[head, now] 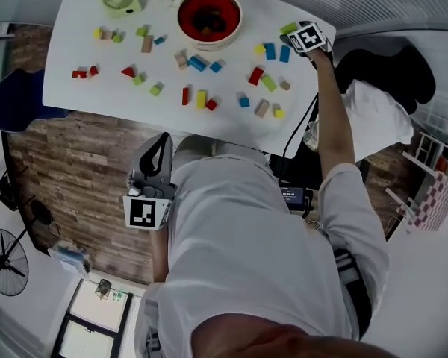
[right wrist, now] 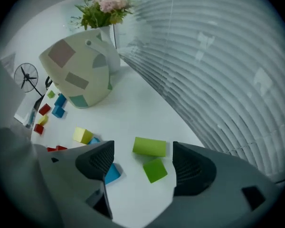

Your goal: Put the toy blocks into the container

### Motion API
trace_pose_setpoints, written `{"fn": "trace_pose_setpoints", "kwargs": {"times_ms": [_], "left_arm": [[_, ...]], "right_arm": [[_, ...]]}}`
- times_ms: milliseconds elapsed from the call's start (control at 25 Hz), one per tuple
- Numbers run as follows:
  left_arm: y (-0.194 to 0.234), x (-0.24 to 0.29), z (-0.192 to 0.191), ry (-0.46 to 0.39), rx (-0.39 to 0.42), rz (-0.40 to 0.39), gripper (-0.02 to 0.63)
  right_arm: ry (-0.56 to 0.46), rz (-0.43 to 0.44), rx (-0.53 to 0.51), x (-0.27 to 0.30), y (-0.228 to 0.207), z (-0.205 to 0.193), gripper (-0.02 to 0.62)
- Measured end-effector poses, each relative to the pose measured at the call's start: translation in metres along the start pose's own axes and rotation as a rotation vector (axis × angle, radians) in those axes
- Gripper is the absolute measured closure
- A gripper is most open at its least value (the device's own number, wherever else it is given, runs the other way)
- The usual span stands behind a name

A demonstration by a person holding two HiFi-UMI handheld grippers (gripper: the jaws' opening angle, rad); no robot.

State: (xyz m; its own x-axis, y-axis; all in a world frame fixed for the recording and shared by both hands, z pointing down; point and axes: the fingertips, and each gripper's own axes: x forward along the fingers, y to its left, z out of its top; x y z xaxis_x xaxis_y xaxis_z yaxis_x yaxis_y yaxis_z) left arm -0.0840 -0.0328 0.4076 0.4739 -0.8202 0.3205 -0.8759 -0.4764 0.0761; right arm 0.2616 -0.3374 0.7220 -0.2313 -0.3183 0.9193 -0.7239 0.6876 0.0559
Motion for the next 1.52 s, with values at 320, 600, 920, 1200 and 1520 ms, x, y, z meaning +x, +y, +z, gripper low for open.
{"fn": "trace_pose_setpoints", "kwargs": {"times_ms": [320,600,920,1200,1520], "left_arm": [[0.002,-0.003,-0.010,0.043,-0.014,0.060,0.607],[-0.005,0.008,-0.009,0.033,-0.021,0.032,0.607],[-0.009,0.002,-0.007,0.018,-0.009,0.013,0.607],[-0.007,0.001,-0.001,-0.030,0.000,-0.027,0.607],[-0.010,0.011,0.012,-0.101,0.009,-0.129,0.607]], "right_arm": [[0.149,0.107,0.030,0.040,-0.012,-0.011,0.201],[0.173,0.133,-0.034,0.041,-0.001,-0.007,0.308],[0.077,0.121,-0.070,0.029,0.015,0.005,0.321],[-0.226,0.150,0.029,-0.026,0.043,0.047,0.321],[-0.577,0.160,0.137,-0.111,0.102,0.075,0.322]]}}
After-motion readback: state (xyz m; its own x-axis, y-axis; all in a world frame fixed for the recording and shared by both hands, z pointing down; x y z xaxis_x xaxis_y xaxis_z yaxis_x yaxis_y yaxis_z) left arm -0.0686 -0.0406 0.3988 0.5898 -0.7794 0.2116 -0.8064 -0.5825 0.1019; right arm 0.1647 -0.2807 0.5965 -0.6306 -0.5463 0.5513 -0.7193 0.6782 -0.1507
